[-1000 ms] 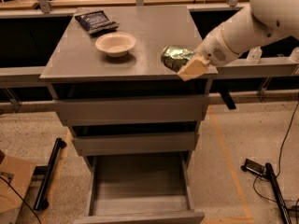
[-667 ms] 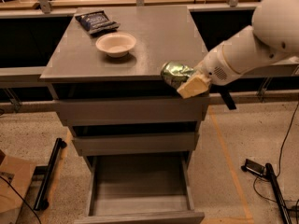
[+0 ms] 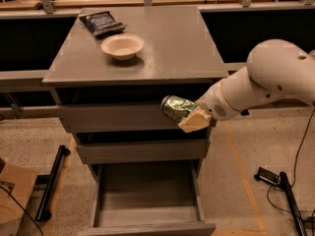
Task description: Place green can into bottom drawer
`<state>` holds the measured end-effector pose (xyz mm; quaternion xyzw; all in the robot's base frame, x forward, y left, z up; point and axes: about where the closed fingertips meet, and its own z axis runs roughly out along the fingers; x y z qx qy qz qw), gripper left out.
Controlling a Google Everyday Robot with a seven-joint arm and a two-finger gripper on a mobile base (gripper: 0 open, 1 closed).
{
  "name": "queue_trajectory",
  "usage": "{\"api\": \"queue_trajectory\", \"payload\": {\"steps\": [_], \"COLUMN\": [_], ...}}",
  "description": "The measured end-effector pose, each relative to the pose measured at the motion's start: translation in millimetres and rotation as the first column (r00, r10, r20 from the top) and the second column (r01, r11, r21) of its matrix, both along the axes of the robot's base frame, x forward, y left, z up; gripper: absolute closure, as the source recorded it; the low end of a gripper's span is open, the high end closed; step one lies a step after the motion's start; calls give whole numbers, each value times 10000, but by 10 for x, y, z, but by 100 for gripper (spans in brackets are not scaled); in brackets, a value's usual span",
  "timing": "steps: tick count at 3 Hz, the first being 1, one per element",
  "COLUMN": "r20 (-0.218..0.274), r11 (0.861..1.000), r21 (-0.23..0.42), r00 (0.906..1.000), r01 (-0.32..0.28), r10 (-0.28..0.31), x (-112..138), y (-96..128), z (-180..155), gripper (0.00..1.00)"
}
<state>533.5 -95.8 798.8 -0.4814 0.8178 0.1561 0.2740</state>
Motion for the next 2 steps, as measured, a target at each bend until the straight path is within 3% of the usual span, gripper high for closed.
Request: {"api": "queue_trajectory", "payload": {"steps": [1, 2], "r20": [395, -61], "r11": [9984, 9975], "r21": [-515, 134], "r00": [9989, 9975], "r01": [-242, -697], "r10": [263, 698], "x": [67, 46], "y": [10, 136], "z": [119, -450], "gripper": [100, 100]}}
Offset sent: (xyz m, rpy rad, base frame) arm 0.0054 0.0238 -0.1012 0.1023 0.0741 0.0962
